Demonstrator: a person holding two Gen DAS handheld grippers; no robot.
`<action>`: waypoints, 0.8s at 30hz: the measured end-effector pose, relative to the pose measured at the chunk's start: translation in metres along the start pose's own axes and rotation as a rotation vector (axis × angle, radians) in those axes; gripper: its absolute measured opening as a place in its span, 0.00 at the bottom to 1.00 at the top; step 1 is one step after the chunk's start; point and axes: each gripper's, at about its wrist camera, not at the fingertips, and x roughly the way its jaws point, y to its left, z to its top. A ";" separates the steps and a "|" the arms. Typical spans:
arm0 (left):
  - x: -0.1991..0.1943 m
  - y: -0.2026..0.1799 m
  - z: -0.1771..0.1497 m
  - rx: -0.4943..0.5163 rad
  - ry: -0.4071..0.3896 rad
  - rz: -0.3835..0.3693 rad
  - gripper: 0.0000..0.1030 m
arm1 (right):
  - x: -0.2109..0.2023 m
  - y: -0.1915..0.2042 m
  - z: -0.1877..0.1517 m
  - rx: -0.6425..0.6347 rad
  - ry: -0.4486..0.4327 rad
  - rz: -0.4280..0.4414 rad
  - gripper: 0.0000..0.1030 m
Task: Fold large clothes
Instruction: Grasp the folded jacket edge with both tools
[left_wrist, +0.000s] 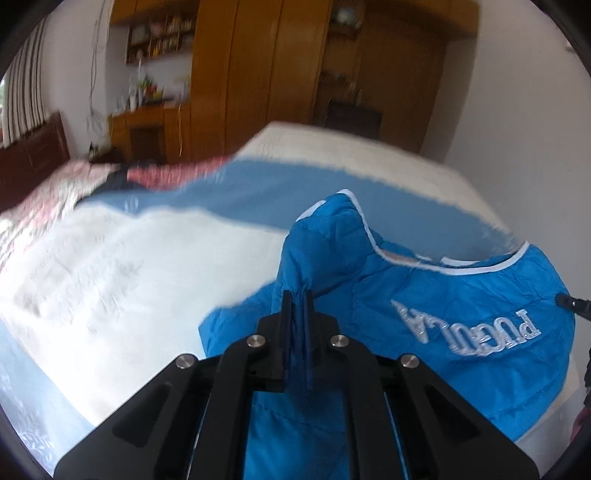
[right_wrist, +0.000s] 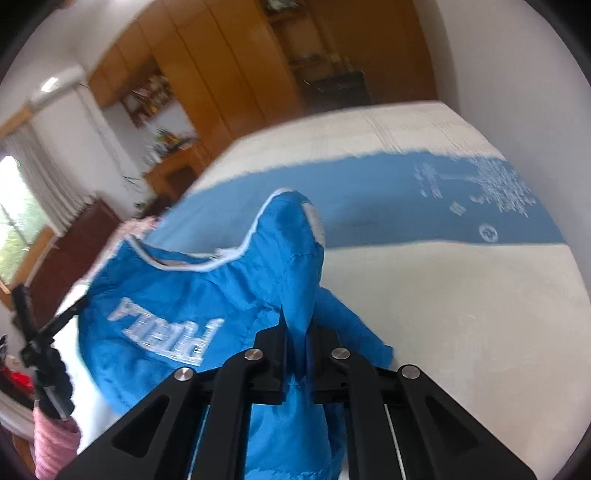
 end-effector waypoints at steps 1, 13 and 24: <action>0.014 0.003 -0.002 -0.002 0.041 0.016 0.04 | 0.015 -0.008 -0.003 0.024 0.035 -0.017 0.06; 0.044 0.005 -0.022 0.008 0.118 0.101 0.09 | 0.037 -0.024 -0.032 0.081 0.021 -0.048 0.13; -0.052 -0.072 -0.039 0.073 -0.065 -0.087 0.09 | -0.016 0.077 -0.063 -0.108 -0.179 -0.060 0.12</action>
